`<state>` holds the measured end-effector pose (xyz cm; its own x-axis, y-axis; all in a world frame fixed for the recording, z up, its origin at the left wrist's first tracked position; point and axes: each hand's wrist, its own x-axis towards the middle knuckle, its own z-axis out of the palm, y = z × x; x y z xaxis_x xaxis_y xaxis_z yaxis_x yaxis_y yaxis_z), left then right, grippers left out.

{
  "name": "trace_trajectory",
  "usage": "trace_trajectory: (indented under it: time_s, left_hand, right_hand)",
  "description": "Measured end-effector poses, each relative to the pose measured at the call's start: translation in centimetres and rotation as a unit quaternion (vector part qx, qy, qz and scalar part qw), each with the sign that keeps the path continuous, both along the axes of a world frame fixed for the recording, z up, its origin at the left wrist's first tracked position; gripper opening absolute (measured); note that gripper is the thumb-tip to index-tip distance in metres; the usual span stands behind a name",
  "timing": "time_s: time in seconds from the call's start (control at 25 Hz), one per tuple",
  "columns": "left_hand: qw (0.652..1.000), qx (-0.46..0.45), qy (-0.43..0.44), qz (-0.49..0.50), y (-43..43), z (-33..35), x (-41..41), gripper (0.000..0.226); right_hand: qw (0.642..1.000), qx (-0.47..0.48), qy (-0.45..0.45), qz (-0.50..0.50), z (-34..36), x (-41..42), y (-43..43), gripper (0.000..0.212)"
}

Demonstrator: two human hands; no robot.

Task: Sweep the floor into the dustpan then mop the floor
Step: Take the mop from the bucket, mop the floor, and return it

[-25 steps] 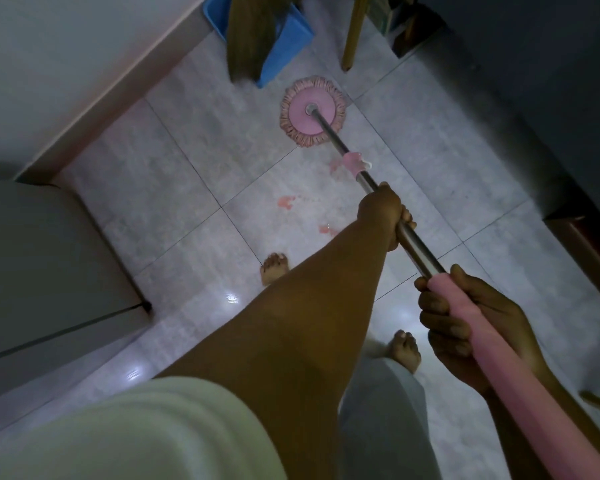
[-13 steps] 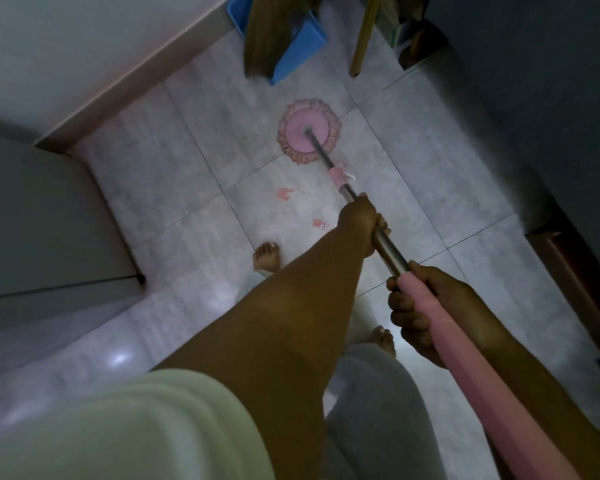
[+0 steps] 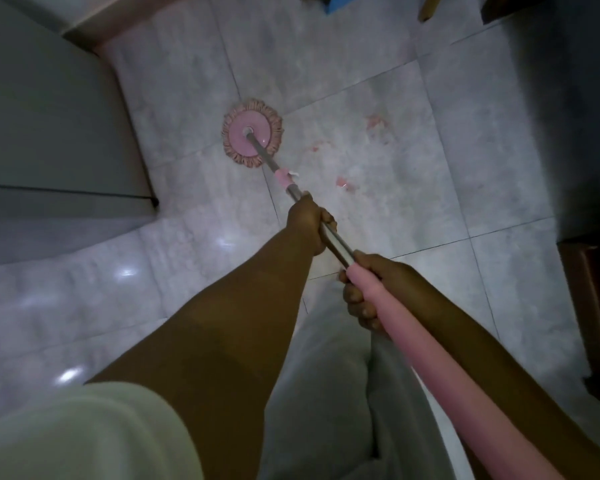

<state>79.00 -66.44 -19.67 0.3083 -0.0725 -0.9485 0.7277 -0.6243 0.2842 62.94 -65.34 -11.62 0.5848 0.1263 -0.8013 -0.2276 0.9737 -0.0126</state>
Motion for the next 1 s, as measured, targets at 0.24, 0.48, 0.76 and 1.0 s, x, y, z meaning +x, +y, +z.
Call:
trace_trajectory:
  time_s: [0.24,0.48,0.76,1.0]
  left_hand:
    - [0.998,-0.005,-0.008,0.06,-3.1,-1.6,4.5,0.024]
    - [0.998,-0.003,-0.006,0.057,-2.9,-1.7,2.4,0.024]
    - [0.999,-0.034,0.006,-0.002,-0.8,-1.5,-14.9,0.03]
    - [0.992,-0.053,0.083,-0.08,2.0,0.9,-34.1,0.034]
  right_hand:
    - [1.0,-0.004,-0.03,0.007,-2.2,4.0,-4.1,0.04]
    - [0.998,-0.005,-0.05,-0.022,-2.5,1.4,-3.1,0.04]
    - [0.996,0.008,-0.055,-0.07,-1.0,-15.8,0.6,0.038]
    - [0.98,0.06,-0.024,-0.187,3.0,-34.3,6.4,0.041]
